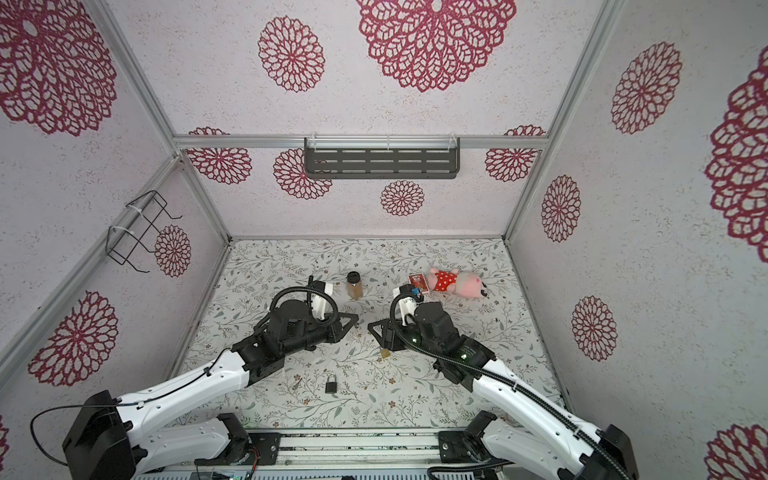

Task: Unlock with the key

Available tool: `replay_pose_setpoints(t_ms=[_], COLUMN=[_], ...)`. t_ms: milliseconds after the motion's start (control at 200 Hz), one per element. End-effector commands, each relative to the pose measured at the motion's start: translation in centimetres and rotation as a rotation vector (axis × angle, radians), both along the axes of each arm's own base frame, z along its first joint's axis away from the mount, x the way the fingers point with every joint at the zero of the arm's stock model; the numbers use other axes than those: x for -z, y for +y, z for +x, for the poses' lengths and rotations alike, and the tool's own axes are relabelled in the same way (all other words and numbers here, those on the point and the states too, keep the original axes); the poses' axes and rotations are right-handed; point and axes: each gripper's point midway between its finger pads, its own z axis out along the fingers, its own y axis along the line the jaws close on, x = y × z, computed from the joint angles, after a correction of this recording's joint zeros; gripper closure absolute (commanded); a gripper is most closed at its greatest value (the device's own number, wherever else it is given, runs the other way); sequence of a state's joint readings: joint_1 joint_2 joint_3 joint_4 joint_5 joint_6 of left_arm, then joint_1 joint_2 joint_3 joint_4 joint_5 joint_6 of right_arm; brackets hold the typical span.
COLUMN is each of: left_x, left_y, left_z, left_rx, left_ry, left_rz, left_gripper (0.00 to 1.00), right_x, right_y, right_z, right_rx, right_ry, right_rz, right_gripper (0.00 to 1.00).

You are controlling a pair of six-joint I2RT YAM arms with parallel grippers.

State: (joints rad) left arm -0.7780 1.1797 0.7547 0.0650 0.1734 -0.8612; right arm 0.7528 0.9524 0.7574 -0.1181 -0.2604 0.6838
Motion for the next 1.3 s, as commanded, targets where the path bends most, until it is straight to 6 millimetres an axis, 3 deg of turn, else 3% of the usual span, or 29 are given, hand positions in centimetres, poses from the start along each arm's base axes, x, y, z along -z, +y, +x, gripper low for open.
replay_pose_setpoints(t_ms=[0, 200, 500, 816, 1016, 1151, 1296], left_x=[-0.5, -0.9, -1.5, -2.5, -3.6, -4.2, -4.8], left_y=[-0.4, -0.7, -1.7, -2.2, -2.9, -3.2, -3.4], left_z=[0.0, 0.5, 0.9, 1.0, 0.8, 0.5, 0.3], left_rx=[0.050, 0.045, 0.073, 0.087, 0.116, 0.134, 0.152], left_ry=[-0.026, -0.023, -0.026, -0.033, -0.033, -0.036, -0.037], left_rz=[0.030, 0.020, 0.003, -0.023, -0.078, -0.095, -0.113], left_gripper=[1.00, 1.00, 1.00, 1.00, 1.00, 1.00, 1.00], right_x=[-1.7, -1.5, -1.9, -1.7, -2.3, -3.0, -3.6], right_y=[0.5, 0.2, 0.6, -0.2, -0.4, -0.6, -0.6], right_z=[-0.2, 0.7, 0.5, 1.1, 0.4, 0.0, -0.1], right_rx=[-0.070, -0.048, -0.100, -0.058, -0.132, -0.174, -0.200], right_ry=[-0.083, -0.071, -0.084, -0.055, -0.066, -0.087, -0.103], right_rz=[0.051, 0.033, 0.049, 0.064, 0.122, 0.164, 0.189], right_gripper=[0.58, 0.81, 1.00, 1.00, 1.00, 0.76, 0.63])
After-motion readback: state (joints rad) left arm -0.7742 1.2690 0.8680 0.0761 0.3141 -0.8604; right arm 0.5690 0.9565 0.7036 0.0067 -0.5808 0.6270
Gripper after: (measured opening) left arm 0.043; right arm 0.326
